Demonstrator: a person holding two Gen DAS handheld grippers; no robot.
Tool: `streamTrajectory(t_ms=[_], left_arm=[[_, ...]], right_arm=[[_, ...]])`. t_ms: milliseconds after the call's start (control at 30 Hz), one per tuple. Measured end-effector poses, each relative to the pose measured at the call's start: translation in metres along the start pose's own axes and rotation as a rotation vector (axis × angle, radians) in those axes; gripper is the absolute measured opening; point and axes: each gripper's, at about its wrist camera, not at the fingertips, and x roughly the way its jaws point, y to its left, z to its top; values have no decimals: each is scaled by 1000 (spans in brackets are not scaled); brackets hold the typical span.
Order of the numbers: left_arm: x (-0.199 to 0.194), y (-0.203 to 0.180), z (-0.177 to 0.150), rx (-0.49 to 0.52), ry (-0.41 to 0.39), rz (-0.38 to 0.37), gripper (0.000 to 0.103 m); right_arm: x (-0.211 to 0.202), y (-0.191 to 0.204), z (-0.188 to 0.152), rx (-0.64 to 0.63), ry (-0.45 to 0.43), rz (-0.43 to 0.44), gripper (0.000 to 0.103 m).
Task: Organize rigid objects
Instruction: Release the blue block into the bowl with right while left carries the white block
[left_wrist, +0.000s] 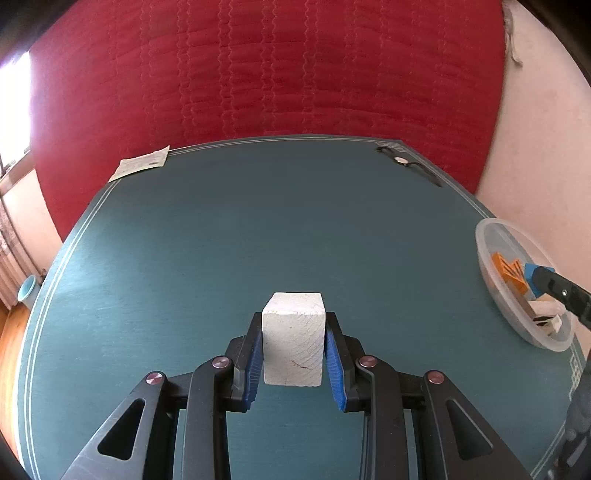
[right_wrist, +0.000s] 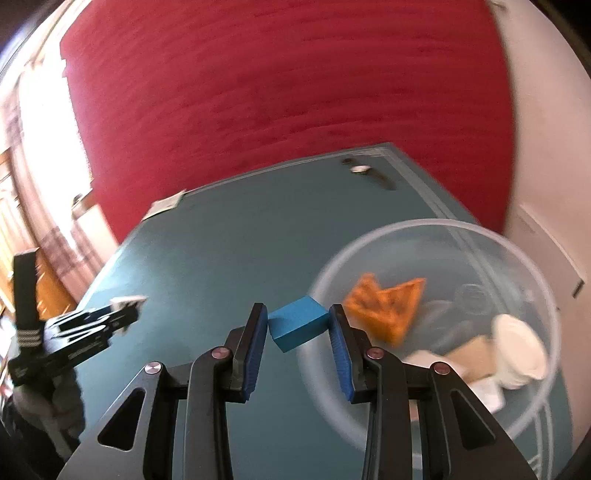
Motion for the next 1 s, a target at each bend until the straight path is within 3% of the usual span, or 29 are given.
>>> streamTrajectory(t_ms=[433,1000], left_arm=[[-5,-36,2,36,2,-32,32],[-5,-92,7,126,9,-109,32]], right_arm=[[-1,-61,-2,78,-29,-171,36],[-35,-79,-3,93,-168,-310,36]])
